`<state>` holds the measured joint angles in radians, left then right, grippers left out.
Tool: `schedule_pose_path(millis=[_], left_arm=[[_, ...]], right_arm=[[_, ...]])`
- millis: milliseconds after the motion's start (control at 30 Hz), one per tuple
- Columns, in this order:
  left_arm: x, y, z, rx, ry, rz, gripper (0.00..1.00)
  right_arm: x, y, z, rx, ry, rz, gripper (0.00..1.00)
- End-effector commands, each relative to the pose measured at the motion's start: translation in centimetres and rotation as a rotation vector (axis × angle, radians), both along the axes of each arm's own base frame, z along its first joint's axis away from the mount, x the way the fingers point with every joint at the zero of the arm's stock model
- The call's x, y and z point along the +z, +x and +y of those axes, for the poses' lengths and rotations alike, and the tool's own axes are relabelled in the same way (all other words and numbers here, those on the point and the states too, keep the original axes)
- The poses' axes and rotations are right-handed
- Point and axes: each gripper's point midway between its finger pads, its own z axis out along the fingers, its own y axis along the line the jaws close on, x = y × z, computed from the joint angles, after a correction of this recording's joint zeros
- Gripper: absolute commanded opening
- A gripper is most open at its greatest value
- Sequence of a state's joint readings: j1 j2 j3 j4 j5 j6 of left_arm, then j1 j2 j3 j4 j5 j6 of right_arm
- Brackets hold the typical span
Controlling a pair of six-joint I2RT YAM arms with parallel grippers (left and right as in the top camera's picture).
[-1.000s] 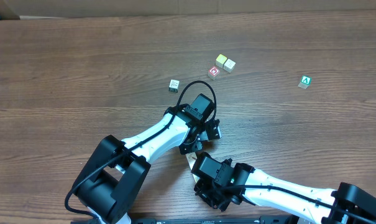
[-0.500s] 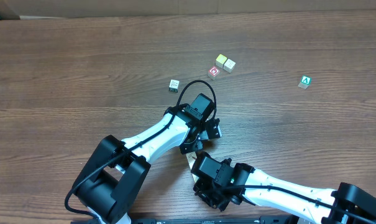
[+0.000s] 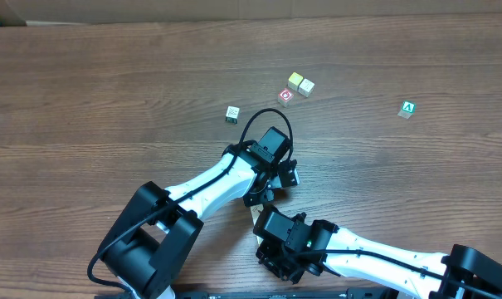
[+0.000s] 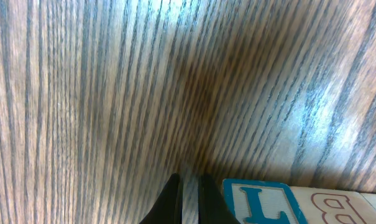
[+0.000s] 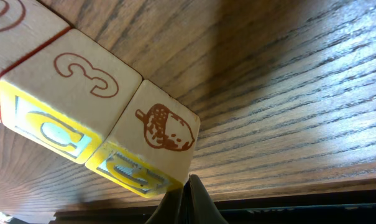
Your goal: Flip 5 blocks
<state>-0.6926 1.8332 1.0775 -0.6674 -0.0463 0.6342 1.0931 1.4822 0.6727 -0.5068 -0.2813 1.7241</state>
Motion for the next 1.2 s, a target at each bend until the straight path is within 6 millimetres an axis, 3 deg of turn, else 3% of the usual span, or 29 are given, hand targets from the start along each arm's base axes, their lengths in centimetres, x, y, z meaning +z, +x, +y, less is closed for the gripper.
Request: schedule_pose_path(millis=[0,1167], left_arm=[[-0.7,-0.93,-0.1,-0.002,0.001,0.035,0.04],[-0.62,-0.63,-0.63,-0.004,-0.015,0.018,0.04]], right_arm=[[-0.11,0.52,0.04,-0.013,-0.004,-0.025,0.04],[0.16,0.84,0.73,-0.012,0.026,-0.041,0.04]])
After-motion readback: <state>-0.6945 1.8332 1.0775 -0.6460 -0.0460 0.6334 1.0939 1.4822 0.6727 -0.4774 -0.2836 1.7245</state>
